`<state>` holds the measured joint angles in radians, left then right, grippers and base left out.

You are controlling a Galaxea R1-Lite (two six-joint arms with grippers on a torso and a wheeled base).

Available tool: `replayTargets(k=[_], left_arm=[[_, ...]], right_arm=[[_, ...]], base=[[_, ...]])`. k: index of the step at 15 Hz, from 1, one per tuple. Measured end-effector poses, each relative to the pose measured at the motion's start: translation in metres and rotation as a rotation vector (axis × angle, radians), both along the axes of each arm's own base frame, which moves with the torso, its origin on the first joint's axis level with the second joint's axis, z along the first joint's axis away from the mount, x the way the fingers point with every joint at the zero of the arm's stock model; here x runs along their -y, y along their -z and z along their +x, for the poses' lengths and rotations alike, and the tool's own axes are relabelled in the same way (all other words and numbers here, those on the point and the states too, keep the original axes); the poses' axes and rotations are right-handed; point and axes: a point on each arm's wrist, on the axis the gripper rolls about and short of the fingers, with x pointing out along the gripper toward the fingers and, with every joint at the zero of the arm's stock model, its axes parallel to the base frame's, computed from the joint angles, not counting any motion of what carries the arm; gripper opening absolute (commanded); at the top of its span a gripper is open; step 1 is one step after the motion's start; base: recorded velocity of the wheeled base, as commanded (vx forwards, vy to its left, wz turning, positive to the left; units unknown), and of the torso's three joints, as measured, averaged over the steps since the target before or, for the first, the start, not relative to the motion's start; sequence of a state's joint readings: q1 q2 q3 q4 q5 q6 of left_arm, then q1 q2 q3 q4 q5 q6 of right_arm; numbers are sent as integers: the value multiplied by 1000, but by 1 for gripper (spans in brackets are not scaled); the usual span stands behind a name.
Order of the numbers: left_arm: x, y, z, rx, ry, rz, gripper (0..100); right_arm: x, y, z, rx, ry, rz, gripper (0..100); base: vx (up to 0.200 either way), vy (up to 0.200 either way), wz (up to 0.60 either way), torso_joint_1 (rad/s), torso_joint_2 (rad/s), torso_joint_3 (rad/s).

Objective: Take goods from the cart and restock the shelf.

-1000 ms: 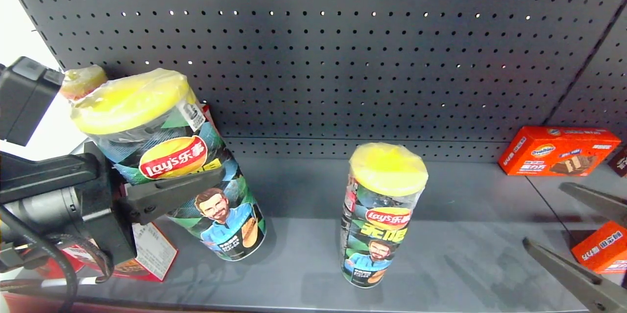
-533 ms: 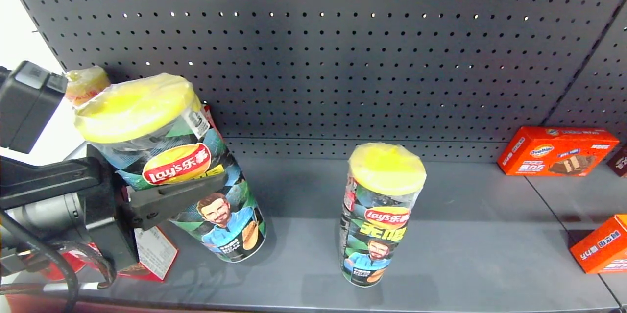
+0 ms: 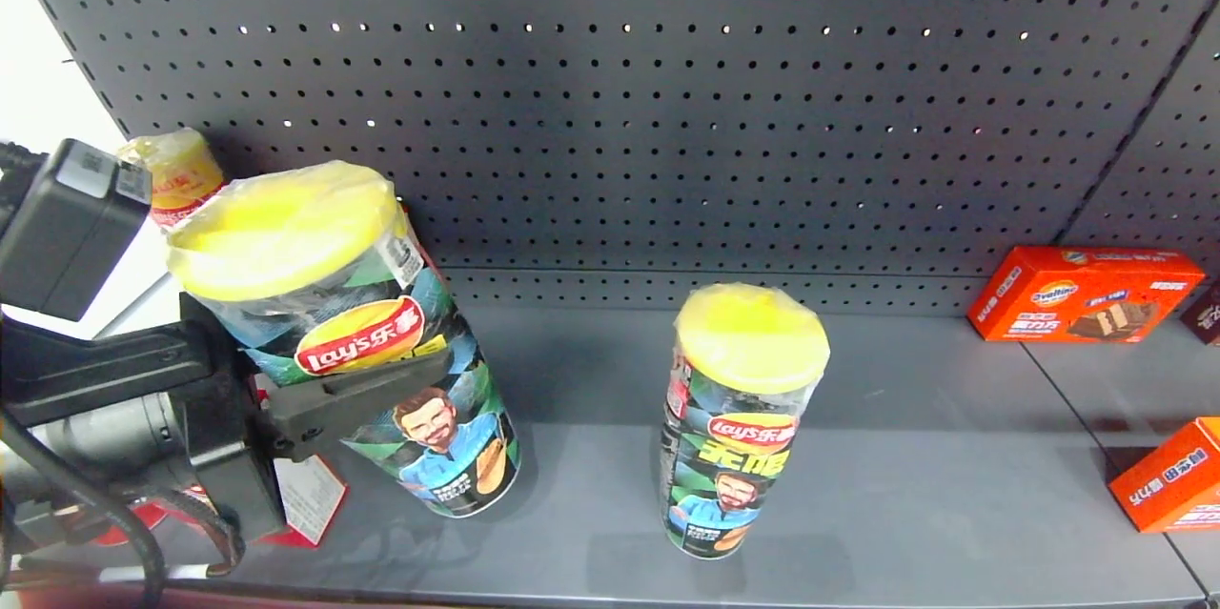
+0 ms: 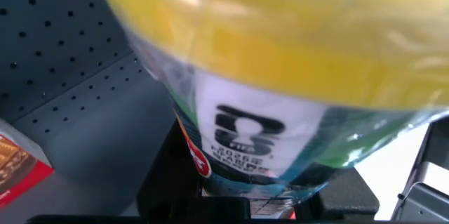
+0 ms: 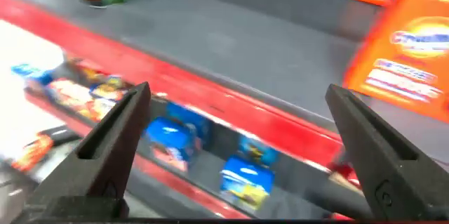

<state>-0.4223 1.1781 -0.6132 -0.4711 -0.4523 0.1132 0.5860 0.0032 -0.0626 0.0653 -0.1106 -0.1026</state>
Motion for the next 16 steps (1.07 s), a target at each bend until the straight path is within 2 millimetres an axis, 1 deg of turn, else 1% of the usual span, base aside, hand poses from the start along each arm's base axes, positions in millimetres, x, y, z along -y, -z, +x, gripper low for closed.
replayTargets(k=[2, 3, 5, 9, 13, 14, 15, 16], left_arm=[[3, 2, -2, -6, 21, 2, 0], [4, 2, -3, -7, 30, 2, 0], [5, 3, -3, -9, 38, 2, 0], [5, 4, -4, -13, 58, 0, 0], [8, 4, -5, -14, 78, -1, 0], [8, 4, -6, -14, 83, -1, 0], [9, 4, -7, -13, 88, -1, 0], [10, 4, -7, -14, 97, 0, 0]], right_arm=[[-1, -2, 2, 56, -58, 40, 100], [-2, 1, 2, 53, -114, 40, 100], [-1, 4, 3, 9, -116, 62, 100], [-1, 4, 3, -5, 46, 65, 100], [-7, 3, 1, -10, 326, 79, 100], [-7, 3, 0, 2, 349, 96, 100], [-7, 3, 0, 10, 334, 106, 100], [-8, 4, 0, 8, 282, 105, 100]], base=[[0, 0, 0, 0, 0, 0], [0, 0, 0, 0, 0, 0], [0, 0, 0, 0, 0, 0], [0, 0, 0, 0, 0, 0], [0, 0, 0, 0, 0, 0], [0, 0, 0, 0, 0, 0], [0, 0, 0, 0, 0, 0], [0, 0, 0, 0, 0, 0]])
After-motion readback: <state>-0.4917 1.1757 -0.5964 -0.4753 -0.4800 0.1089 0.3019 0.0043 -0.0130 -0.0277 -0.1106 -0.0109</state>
